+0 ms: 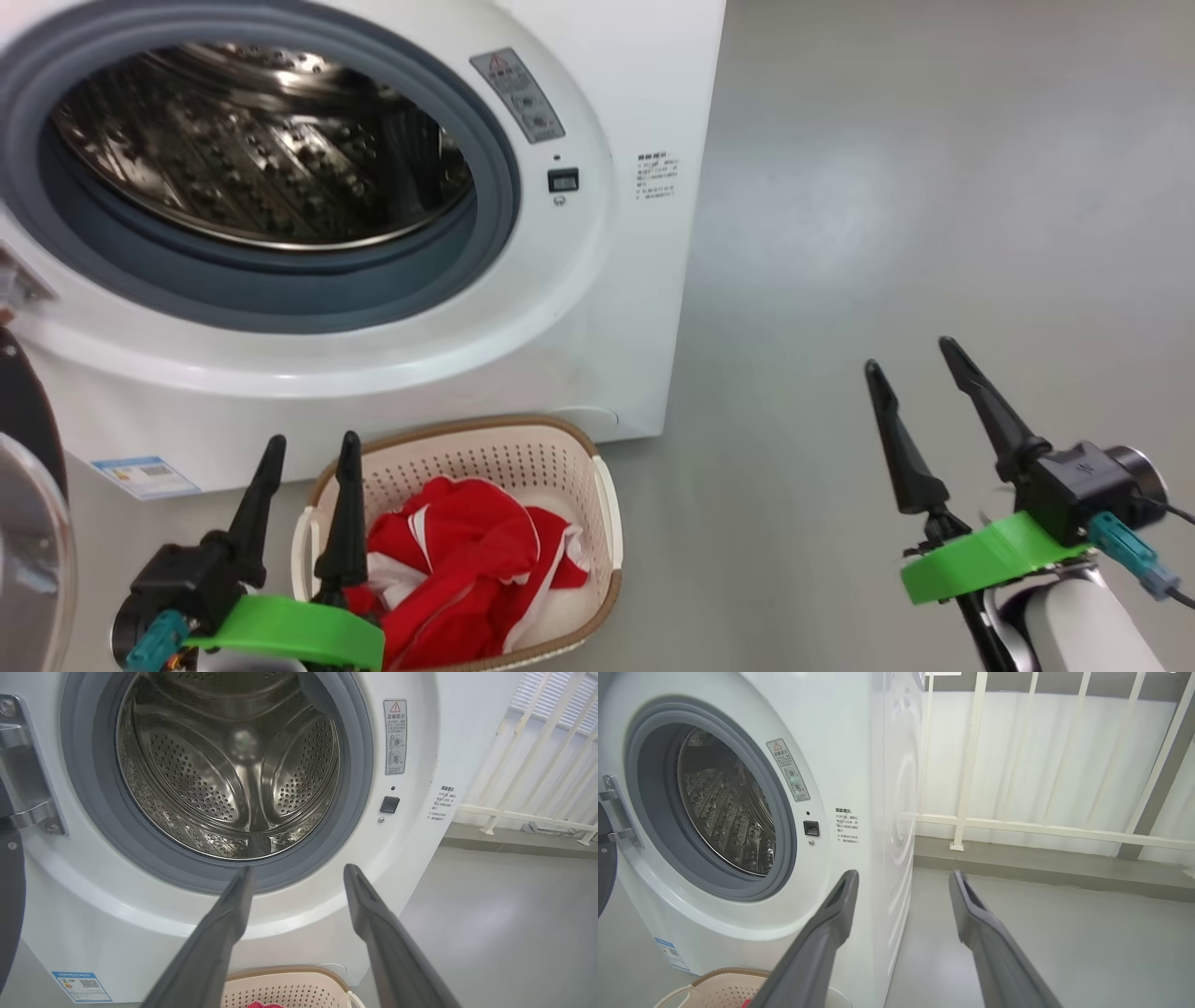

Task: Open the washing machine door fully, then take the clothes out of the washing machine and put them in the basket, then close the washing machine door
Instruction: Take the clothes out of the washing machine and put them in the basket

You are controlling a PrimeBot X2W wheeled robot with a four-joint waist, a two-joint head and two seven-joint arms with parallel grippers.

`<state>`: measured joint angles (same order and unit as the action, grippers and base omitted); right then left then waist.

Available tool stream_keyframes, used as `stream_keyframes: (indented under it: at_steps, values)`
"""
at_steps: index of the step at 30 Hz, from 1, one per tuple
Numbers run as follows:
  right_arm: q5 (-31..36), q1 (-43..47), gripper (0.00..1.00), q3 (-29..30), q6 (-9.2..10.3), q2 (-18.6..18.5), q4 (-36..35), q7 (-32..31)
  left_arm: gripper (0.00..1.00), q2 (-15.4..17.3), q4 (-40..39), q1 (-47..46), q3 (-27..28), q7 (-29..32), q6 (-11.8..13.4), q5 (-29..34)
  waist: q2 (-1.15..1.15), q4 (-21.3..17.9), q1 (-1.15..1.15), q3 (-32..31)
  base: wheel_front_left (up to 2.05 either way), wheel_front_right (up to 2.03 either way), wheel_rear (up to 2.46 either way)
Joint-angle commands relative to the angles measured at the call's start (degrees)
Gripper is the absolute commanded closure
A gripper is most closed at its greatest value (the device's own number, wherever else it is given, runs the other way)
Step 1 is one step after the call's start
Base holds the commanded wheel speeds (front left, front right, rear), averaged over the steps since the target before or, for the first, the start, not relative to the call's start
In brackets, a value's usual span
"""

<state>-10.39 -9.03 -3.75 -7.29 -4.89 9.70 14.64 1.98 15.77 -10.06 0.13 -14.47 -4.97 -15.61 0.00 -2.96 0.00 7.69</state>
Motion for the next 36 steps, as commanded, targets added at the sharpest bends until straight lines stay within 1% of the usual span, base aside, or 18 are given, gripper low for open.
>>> stream_keyframes:
  at_steps: [1, 5, 14, 23, 36]
  values:
    - [0.53, 0.36, 0.0, -0.31, -0.2, -0.4, -1.89, 0.36, 0.0, 0.91, -2.36, 0.22, 1.8, -0.52, 0.05, 0.36, 0.0, 0.37, 0.0, -2.0, 0.0, 0.0, 0.0]
    - [0.71, 2.06, 0.0, 0.88, -0.2, -0.34, -2.79, 0.36, 0.0, 1.02, -4.07, 2.27, 1.67, -0.52, -0.18, 1.31, 0.0, 0.71, 0.0, -3.1, 0.0, 0.0, 0.0]
    - [1.39, 4.87, 0.0, 3.09, -0.2, 0.67, -5.02, 0.36, 0.0, 1.12, -8.31, 6.87, 3.29, -0.52, -0.28, 1.96, 0.0, 1.15, 0.0, -4.42, 0.0, 0.0, 0.0]
    - [1.82, 6.11, 0.0, 3.73, -0.2, 1.17, -6.43, 0.36, 0.0, 1.3, -8.75, 8.5, 3.68, -0.52, -0.29, 1.56, 0.0, 1.8, 0.0, -4.47, 0.0, 0.0, 0.0]
    - [2.35, 6.26, 0.0, 3.84, -0.2, 1.42, -7.0, 0.36, 0.0, 1.52, -9.75, 8.98, 4.22, -0.52, 0.59, 1.69, 0.0, 1.84, 0.0, -4.88, 0.0, 0.0, 0.0]
